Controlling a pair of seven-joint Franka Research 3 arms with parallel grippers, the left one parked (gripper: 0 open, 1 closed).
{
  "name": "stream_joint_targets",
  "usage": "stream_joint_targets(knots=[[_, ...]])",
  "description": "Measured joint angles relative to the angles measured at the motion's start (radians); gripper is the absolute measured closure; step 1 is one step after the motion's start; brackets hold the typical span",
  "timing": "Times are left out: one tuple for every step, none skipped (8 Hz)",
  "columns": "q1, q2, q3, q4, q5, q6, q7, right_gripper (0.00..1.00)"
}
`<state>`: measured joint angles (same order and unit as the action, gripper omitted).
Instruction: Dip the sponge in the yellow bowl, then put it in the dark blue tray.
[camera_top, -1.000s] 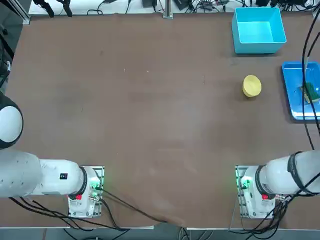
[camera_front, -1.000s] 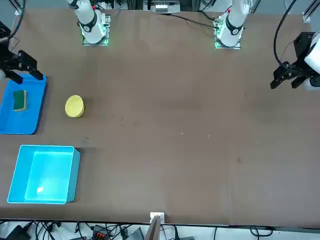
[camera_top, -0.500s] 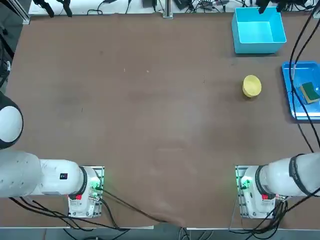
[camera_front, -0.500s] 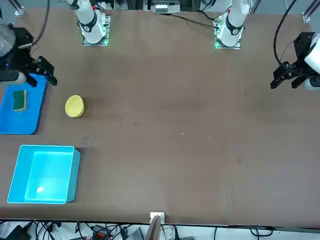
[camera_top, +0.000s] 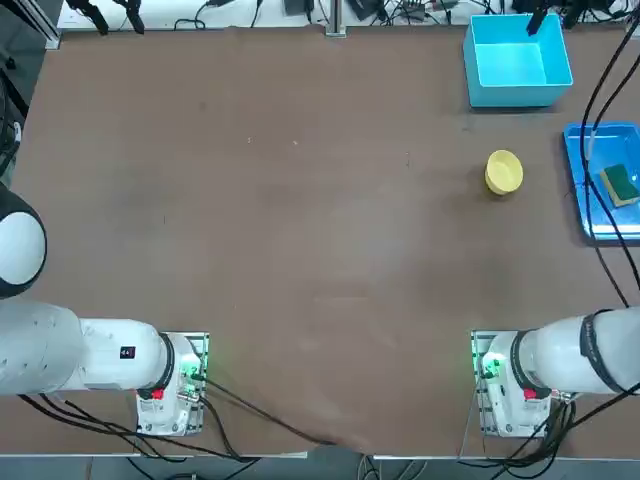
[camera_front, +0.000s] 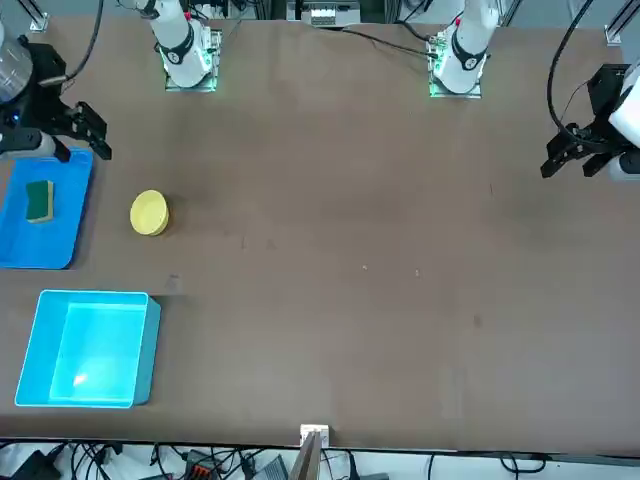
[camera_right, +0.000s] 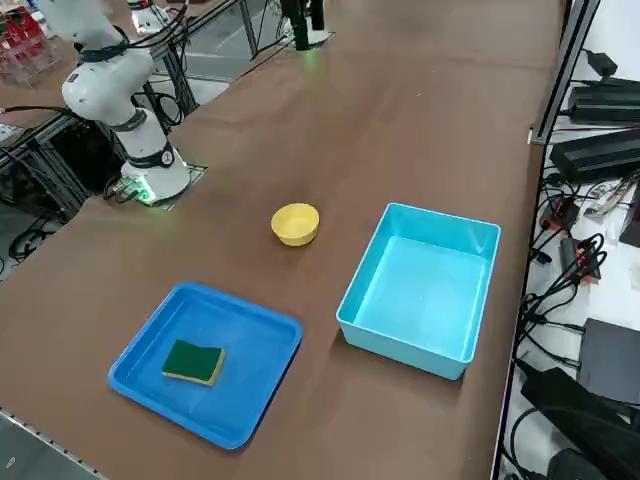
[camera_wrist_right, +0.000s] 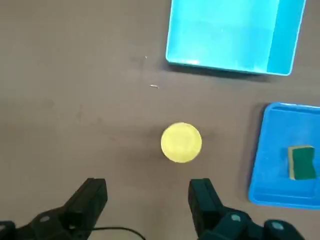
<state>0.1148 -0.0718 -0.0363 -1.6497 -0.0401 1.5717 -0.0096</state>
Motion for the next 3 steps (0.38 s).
stream_joint_targets(knots=[[0.0, -0.008, -0.019, 0.0, 0.003, -0.011, -0.009, 0.01], [0.0, -0.015, -0.034, 0.0, 0.01, -0.018, -0.011, 0.01], [0.0, -0.019, -0.04, 0.0, 0.022, -0.019, -0.011, 0.01]])
